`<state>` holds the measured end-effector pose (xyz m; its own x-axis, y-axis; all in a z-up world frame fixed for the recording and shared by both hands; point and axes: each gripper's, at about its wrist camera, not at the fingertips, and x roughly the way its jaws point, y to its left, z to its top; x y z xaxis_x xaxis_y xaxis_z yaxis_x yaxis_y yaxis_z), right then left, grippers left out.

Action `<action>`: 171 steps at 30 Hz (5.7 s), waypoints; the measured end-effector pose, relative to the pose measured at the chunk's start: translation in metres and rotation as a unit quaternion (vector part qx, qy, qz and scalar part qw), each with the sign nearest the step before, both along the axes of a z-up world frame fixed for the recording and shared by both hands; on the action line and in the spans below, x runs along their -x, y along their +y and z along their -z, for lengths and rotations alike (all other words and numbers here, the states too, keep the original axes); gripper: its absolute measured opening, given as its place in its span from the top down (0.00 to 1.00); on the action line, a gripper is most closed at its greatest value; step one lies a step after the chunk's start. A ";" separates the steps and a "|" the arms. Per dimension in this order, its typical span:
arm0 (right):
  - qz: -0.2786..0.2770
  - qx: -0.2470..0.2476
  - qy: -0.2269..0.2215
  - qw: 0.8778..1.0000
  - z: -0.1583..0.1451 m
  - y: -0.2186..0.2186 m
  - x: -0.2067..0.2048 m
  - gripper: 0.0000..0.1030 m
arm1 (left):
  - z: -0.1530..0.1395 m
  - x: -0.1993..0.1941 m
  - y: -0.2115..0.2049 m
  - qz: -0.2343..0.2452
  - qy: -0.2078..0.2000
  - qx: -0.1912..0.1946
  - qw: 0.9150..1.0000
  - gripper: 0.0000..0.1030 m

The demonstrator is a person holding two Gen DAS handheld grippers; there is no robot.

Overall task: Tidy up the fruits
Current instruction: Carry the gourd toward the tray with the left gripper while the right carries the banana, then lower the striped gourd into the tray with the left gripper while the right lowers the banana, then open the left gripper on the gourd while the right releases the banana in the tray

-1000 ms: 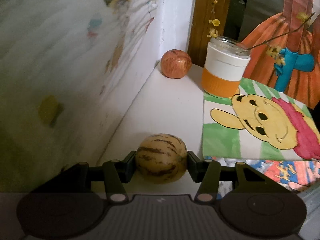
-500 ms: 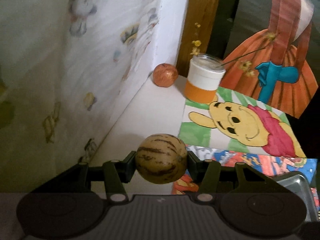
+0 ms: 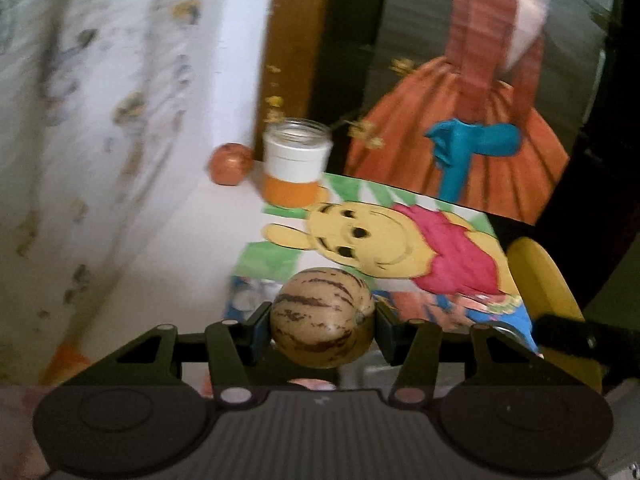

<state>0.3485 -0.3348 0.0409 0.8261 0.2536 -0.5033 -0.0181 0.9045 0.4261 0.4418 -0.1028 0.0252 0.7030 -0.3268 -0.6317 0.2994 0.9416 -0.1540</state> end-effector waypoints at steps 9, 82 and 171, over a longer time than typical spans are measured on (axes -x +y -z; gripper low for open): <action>0.033 -0.022 0.023 0.999 0.024 -0.026 0.001 0.66 | 0.021 0.017 -0.033 0.067 0.018 -0.001 0.998 0.44; -0.082 0.143 0.065 0.984 0.065 -0.009 -0.025 0.51 | 0.059 0.028 -0.055 0.226 -0.011 -0.095 0.969 0.40; 0.001 0.142 0.035 0.989 0.030 -0.001 0.033 0.01 | 0.039 0.078 0.000 -0.007 -0.062 -0.025 0.998 0.00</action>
